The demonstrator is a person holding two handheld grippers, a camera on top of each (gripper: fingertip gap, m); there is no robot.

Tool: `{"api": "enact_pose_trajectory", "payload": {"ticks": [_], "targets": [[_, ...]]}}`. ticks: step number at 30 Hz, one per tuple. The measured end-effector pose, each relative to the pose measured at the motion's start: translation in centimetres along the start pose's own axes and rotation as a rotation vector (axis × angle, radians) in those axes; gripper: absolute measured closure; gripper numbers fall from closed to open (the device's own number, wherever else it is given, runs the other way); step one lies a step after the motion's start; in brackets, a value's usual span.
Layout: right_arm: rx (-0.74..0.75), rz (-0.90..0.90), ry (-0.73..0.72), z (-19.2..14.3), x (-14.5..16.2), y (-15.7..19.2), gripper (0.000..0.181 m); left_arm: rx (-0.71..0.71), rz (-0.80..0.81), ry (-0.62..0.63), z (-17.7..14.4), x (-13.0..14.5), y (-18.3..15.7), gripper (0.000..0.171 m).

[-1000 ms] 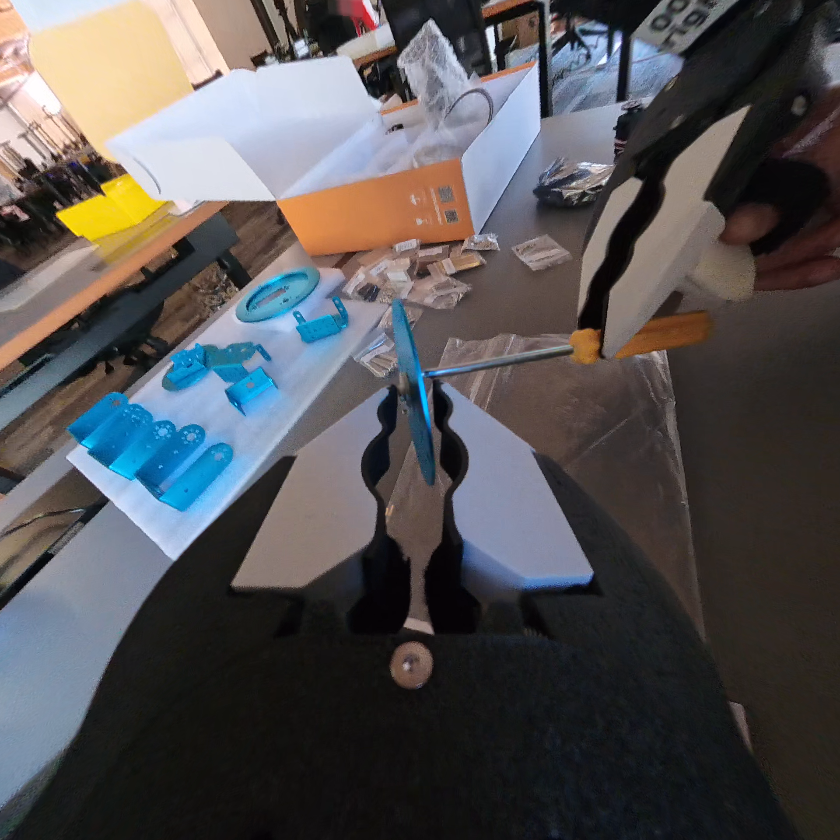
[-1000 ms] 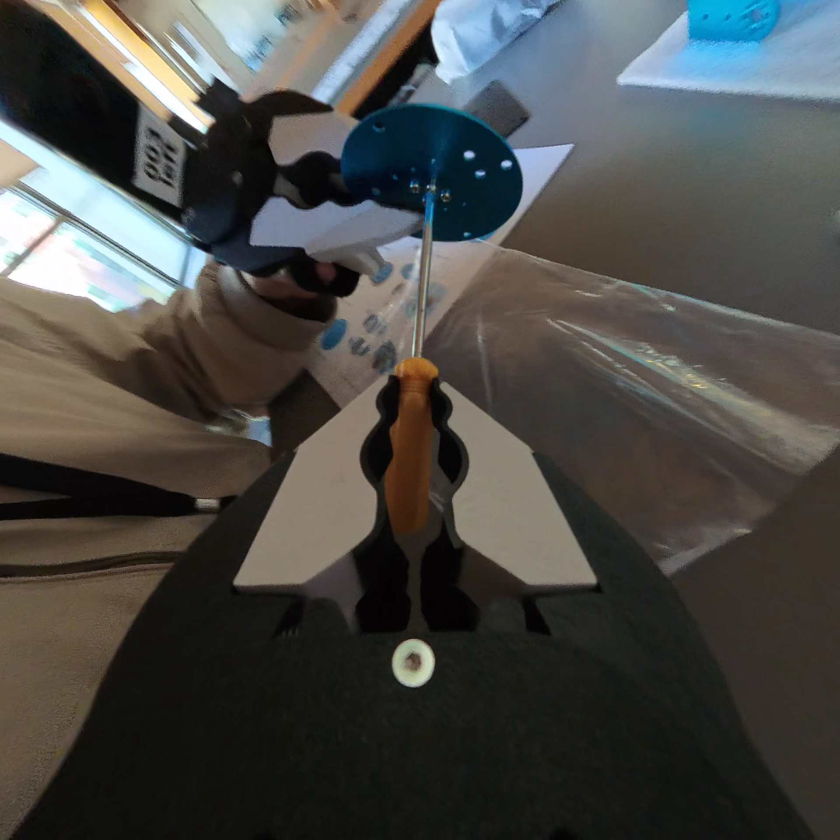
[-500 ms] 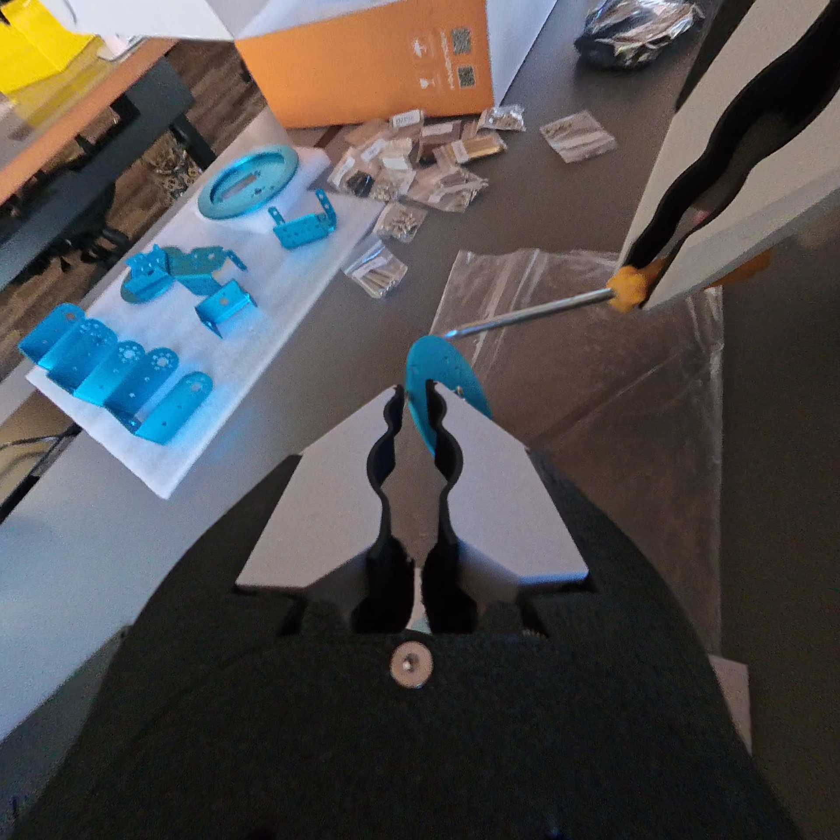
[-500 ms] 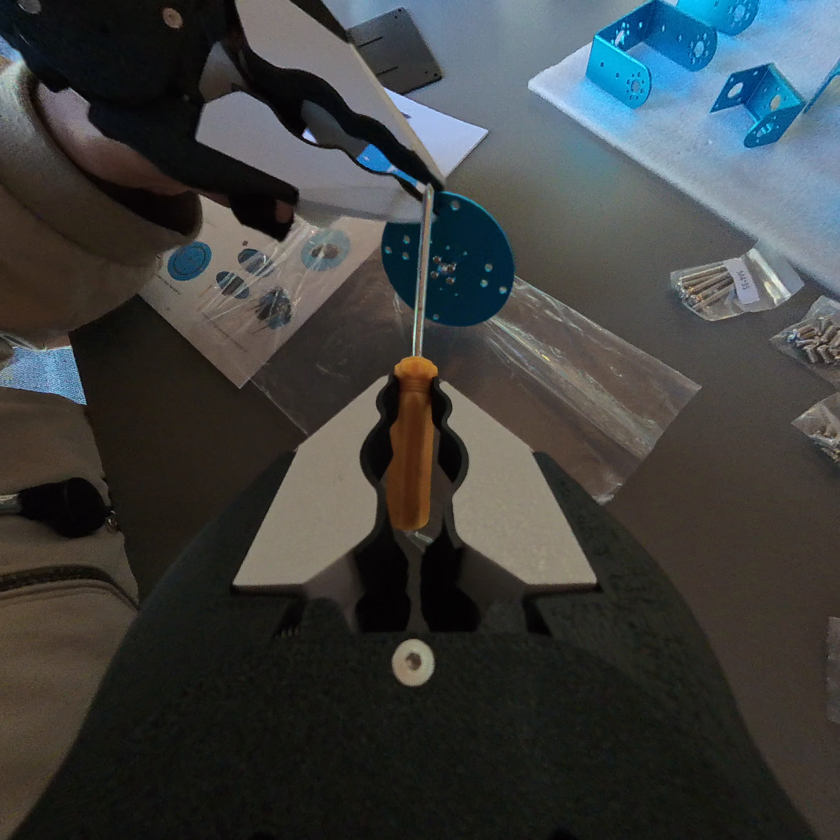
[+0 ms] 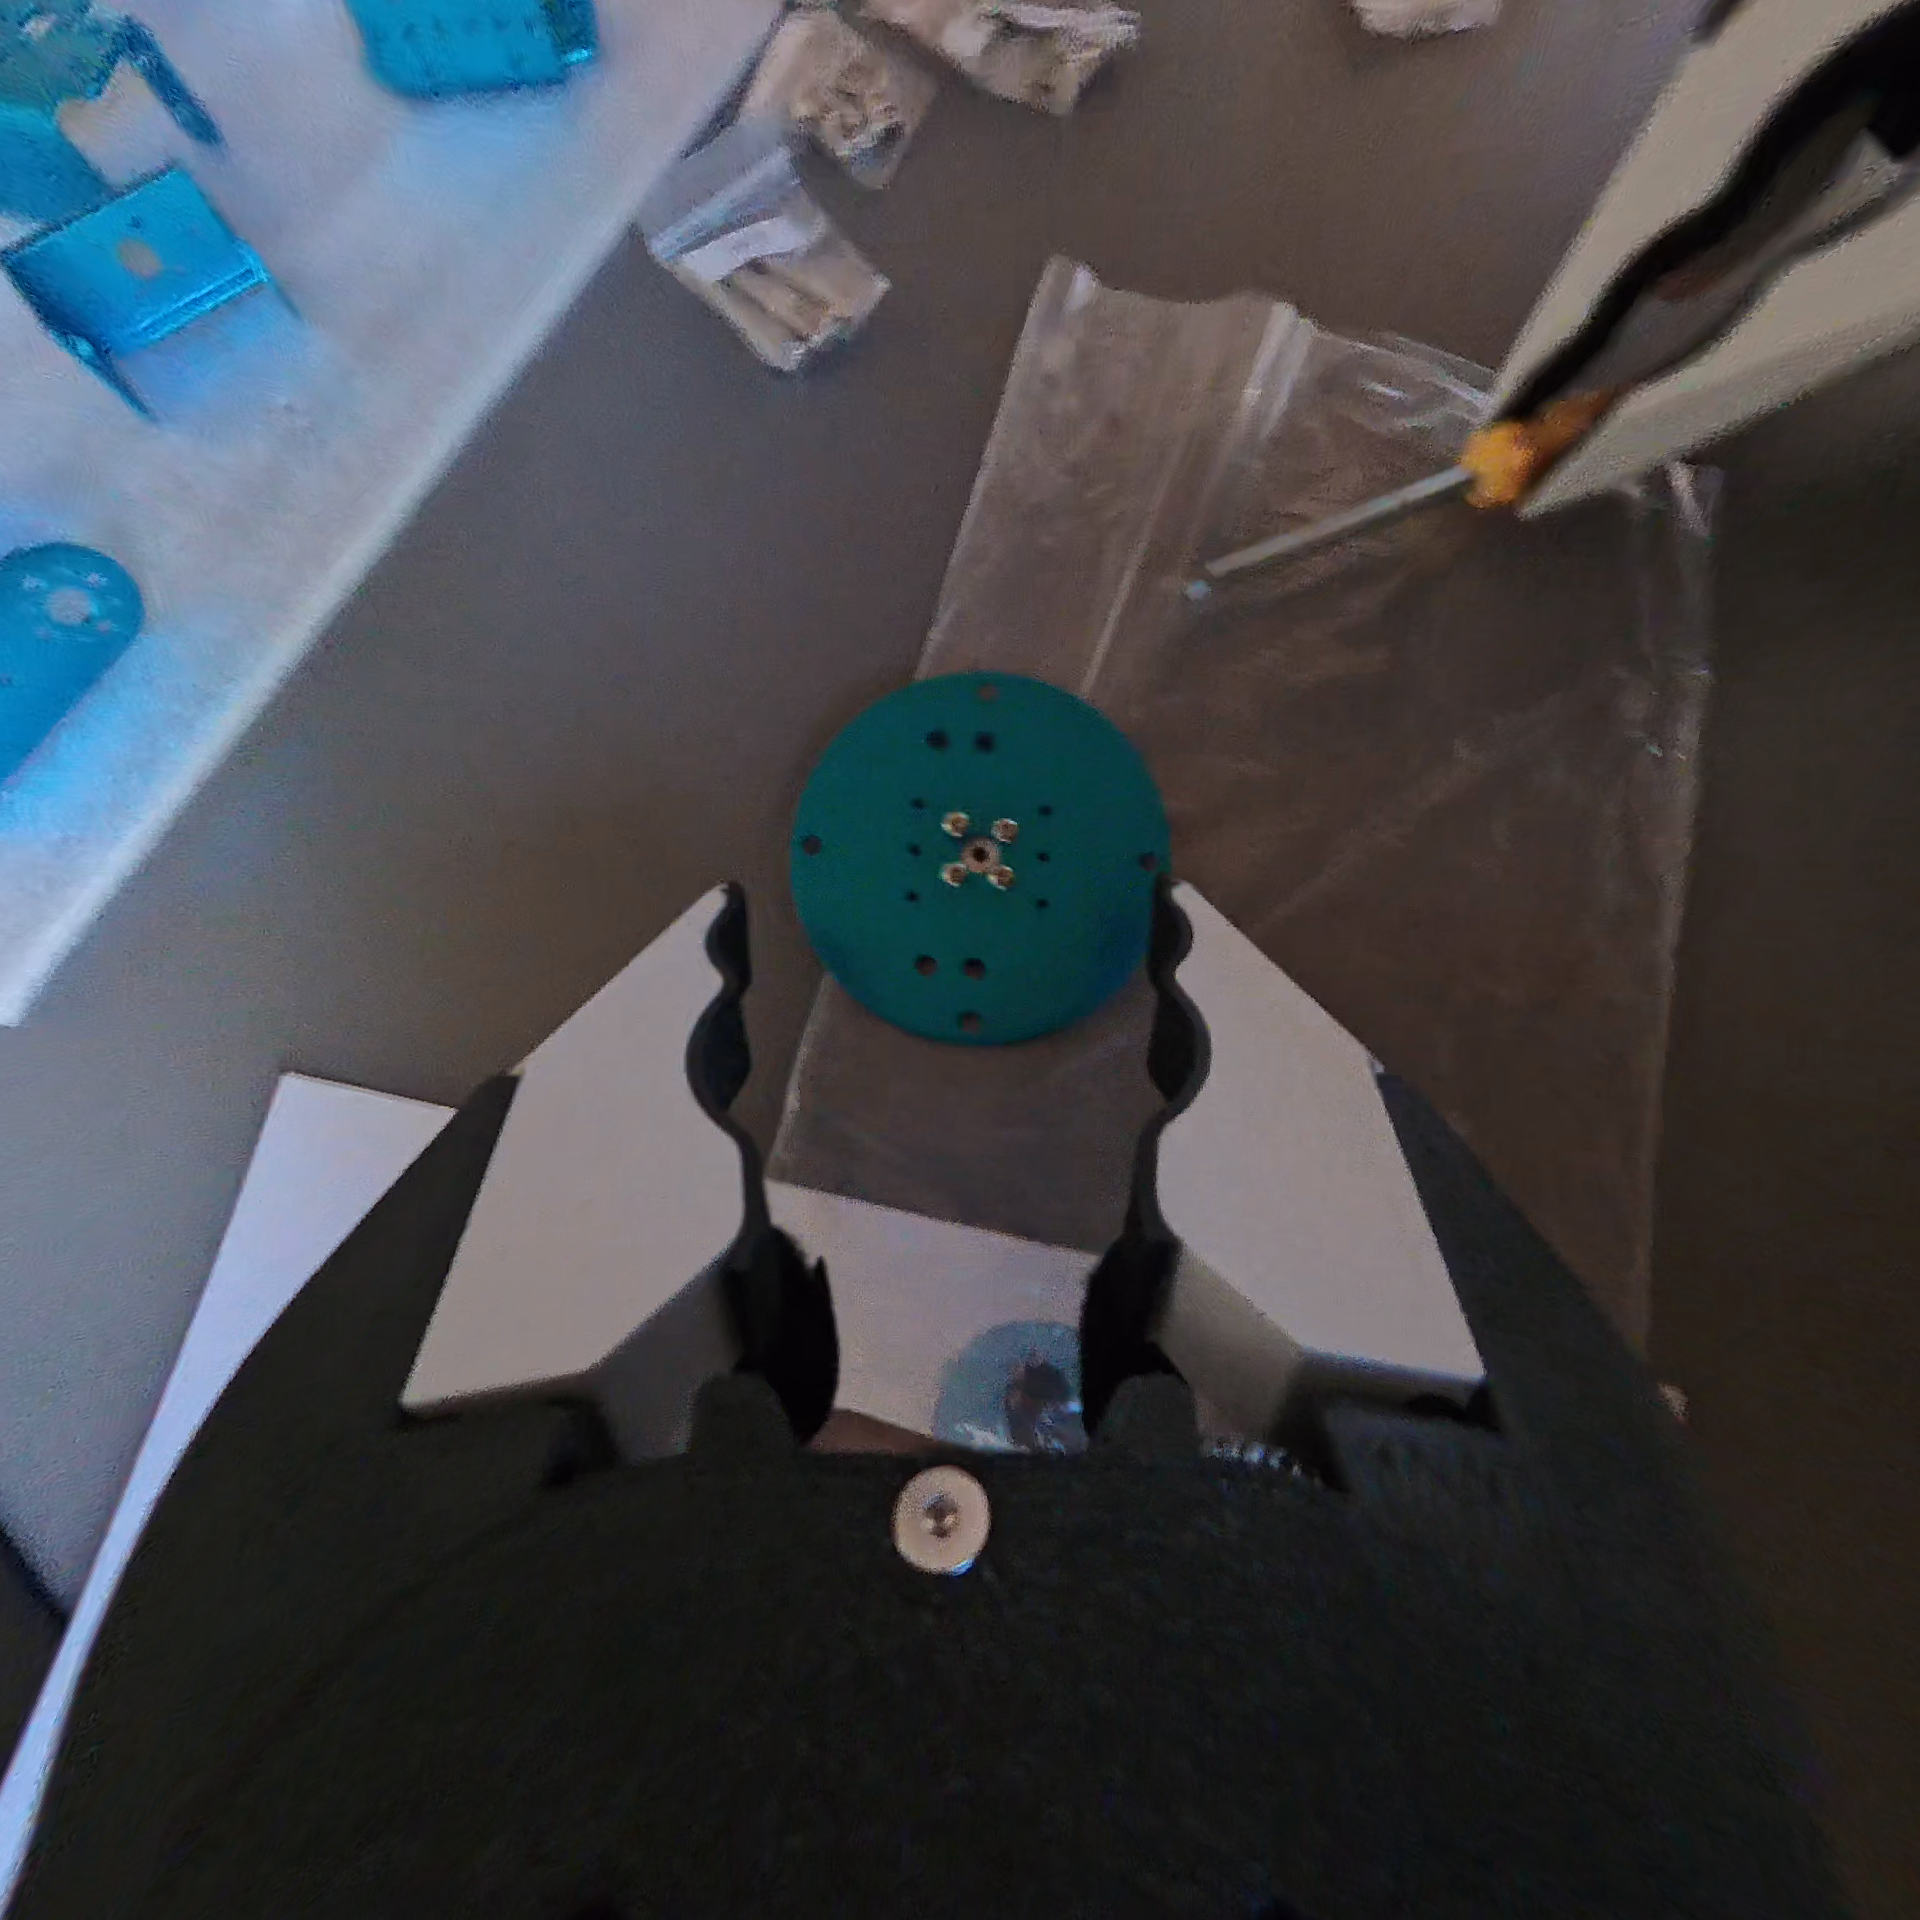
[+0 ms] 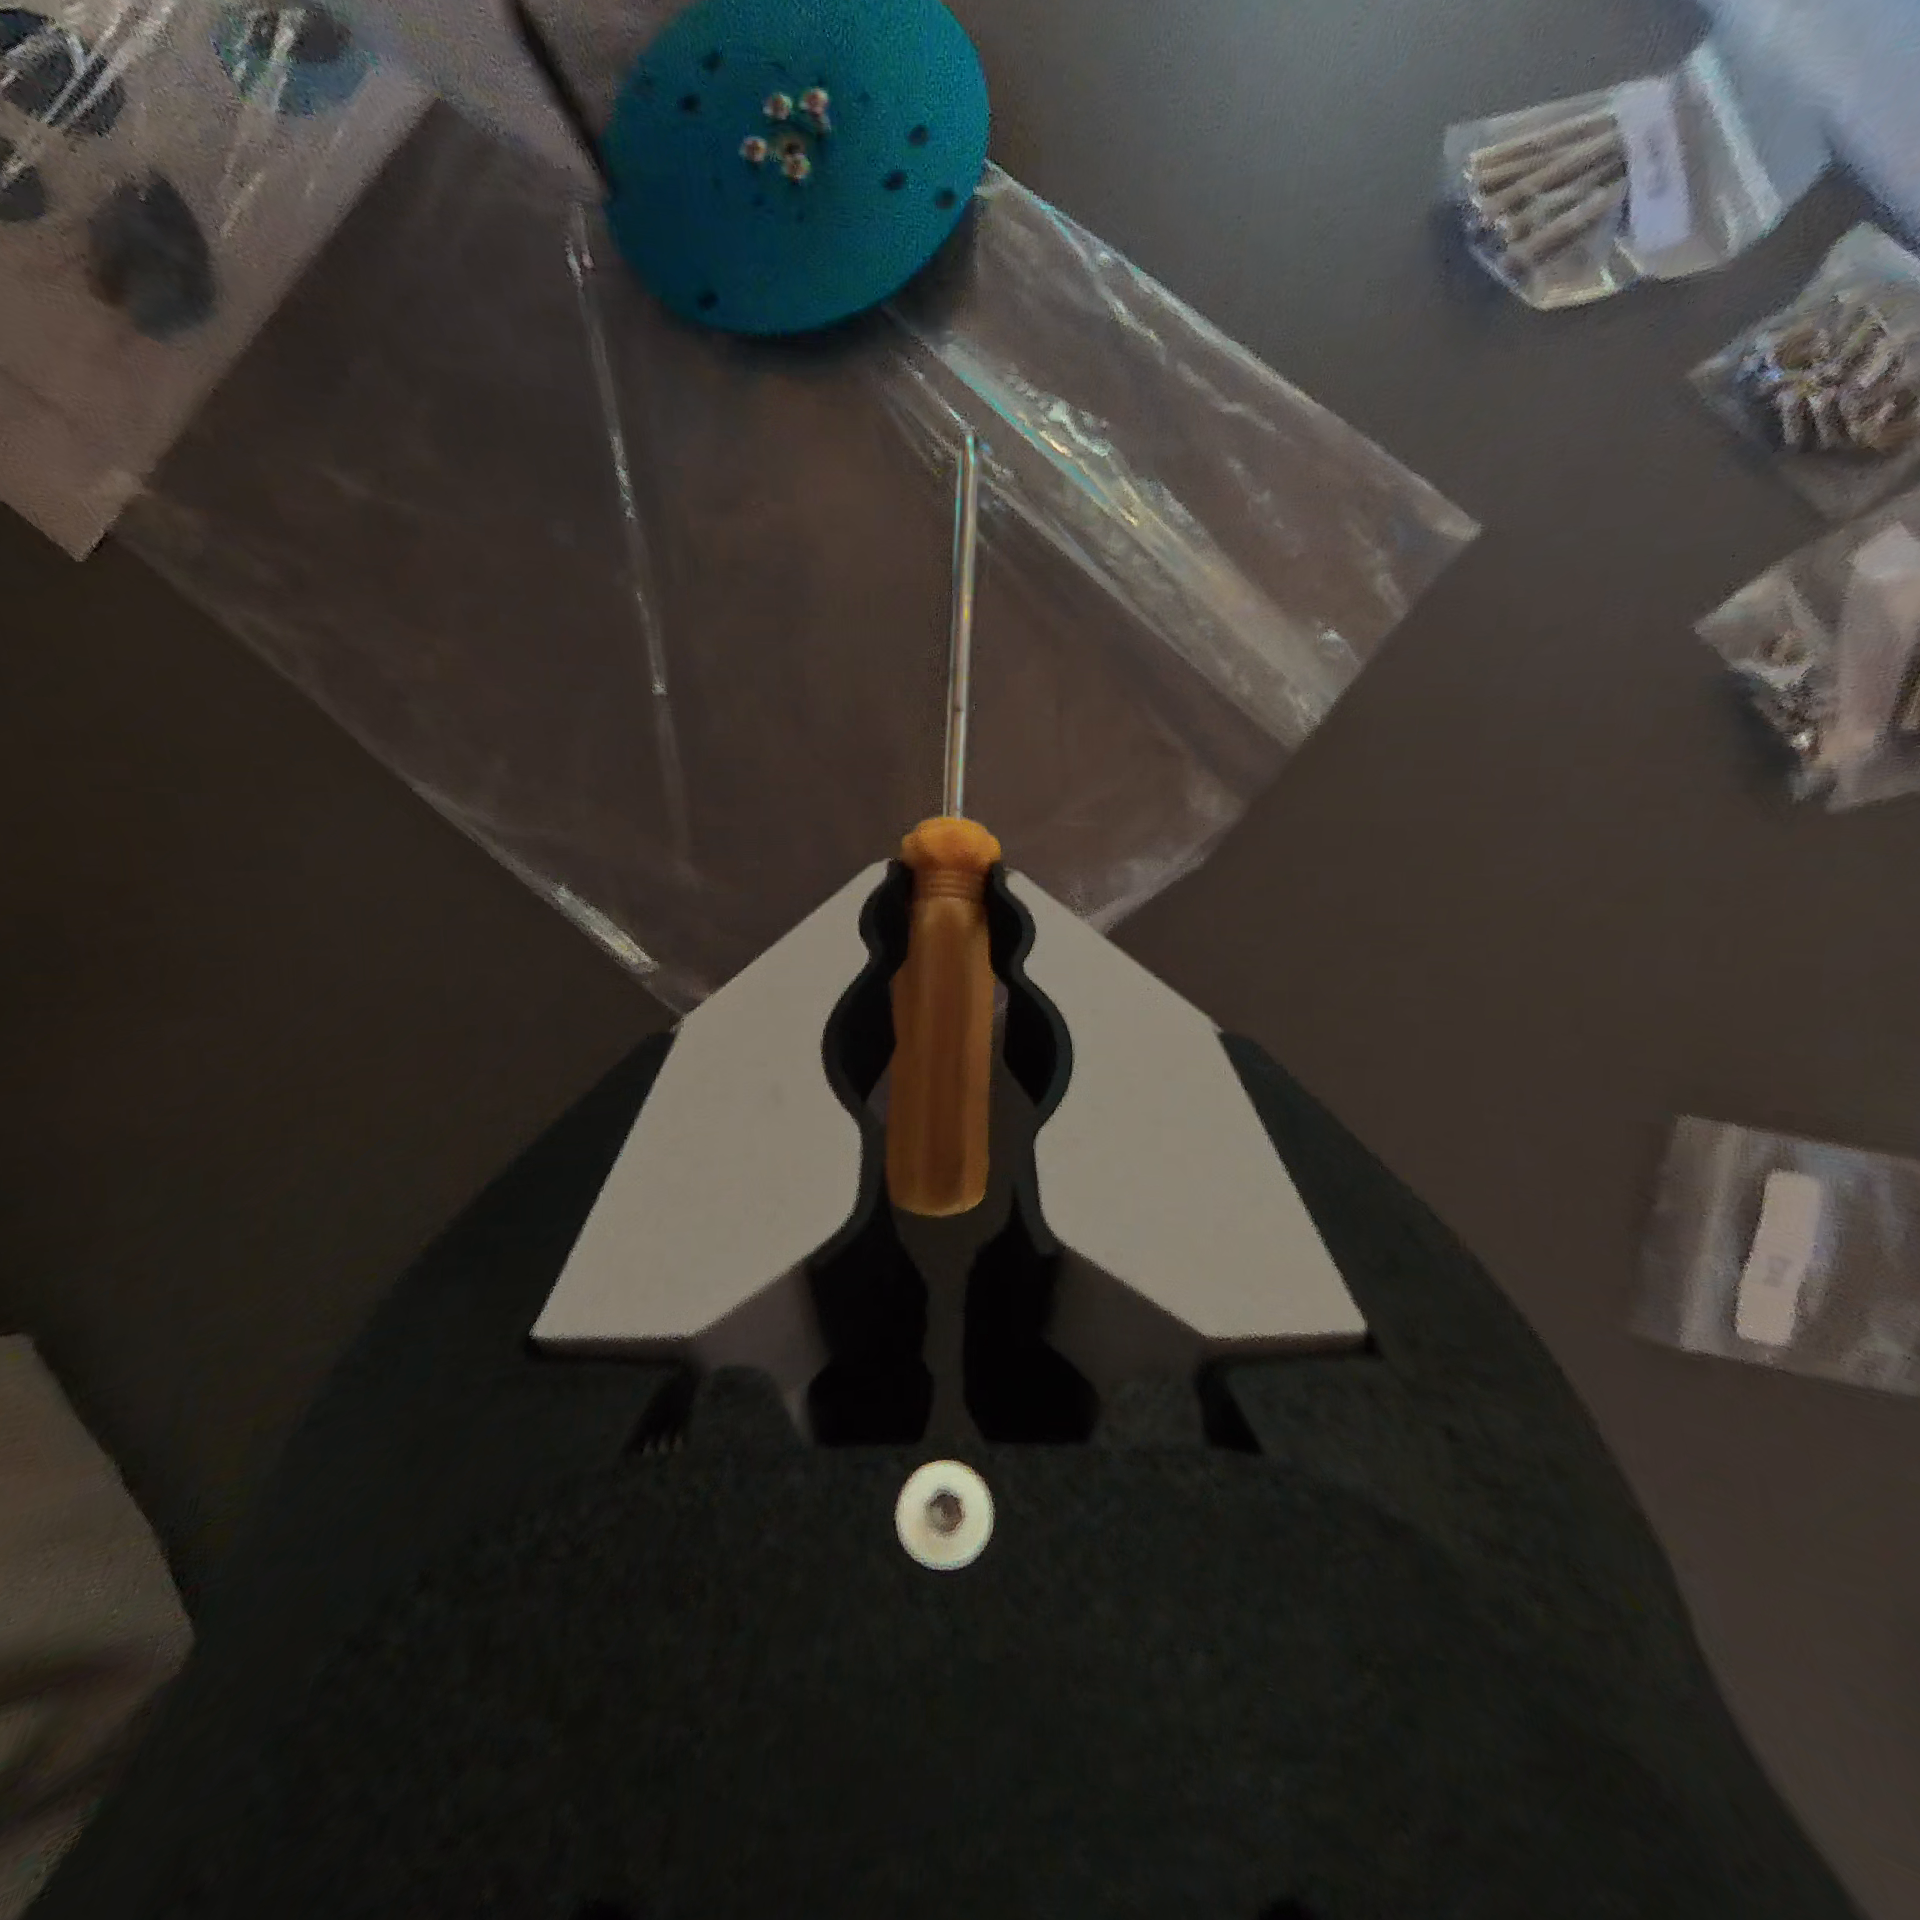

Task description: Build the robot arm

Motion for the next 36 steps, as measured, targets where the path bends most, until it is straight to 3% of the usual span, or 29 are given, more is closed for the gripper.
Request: {"api": "enact_pose_trajectory", "payload": {"ticks": [5, 8, 10, 15, 17, 19, 22, 26, 28, 30, 33, 36], "targets": [[-0.026, -0.004, -0.026, 0.9, -0.5, 0.3, 0.167, 0.026, 0.002, 0.050, 1.7, 0.9, 0.5, 0.086], [-0.051, 0.012, -0.050, 1.0, -0.5, 0.2, 0.165, 0.038, 0.011, 0.037, 1.7, 1.1, 0.4, 0.092], [-0.125, 0.026, -0.071, 0.9, -0.9, 0.5, 0.146, 0.048, 0.030, 0.029, 1.6, 1.1, 0.2, 0.101], [-0.333, 0.035, -0.273, 1.1, -6.3, -0.8, 0.137, 0.030, 0.082, -0.054, 1.6, 1.1, -0.3, 0.103], [-0.431, 0.012, -0.221, 3.2, -8.2, -1.5, 0.134, -0.005, 0.125, -0.075, 1.4, 1.1, -0.4, 0.103], [-0.470, 0.001, -0.143, 6.0, -9.4, -2.7, 0.136, -0.042, 0.170, -0.090, 1.3, 1.0, -0.6, 0.103], [-0.612, 0.024, -0.132, 7.4, -11.5, -2.7, 0.145, -0.080, 0.212, -0.117, 1.2, 1.0, -0.9, 0.103], [-0.683, -0.064, -0.059, 8.2, -11.7, -1.2, 0.165, -0.089, 0.223, -0.141, 1.1, 1.0, -1.0, 0.103], [-0.801, -0.082, -0.130, 6.4, -12.4, -0.7, 0.180, -0.081, 0.178, -0.177, 0.8, 0.9, -0.7, 0.109], [-0.796, -0.248, -0.243, 4.2, -12.8, -0.4, 0.181, 0.036, 0.075, -0.232, 0.1, 0.5, -0.7, 0.109], [-0.886, -0.363, -0.237, 1.8, -12.8, 0.9, 0.181, 0.314, -0.067, -0.340, -1.4, -0.6, -1.9, 0.115], [-0.862, -0.448, -0.136, 2.0, -12.7, 1.7, 0.181, 0.439, -0.069, -0.371, -2.1, -1.2, -3.2, 0.131]]}}
Point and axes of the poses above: each gripper's, where its closed fingertips meet, z out along the fingers, x out of its underside, y = z × x across the jaws, the point moved 5 cm from there along -z, back along the fingers, and after that the axes turned 2 degrees about y, right-handed, at the moved point
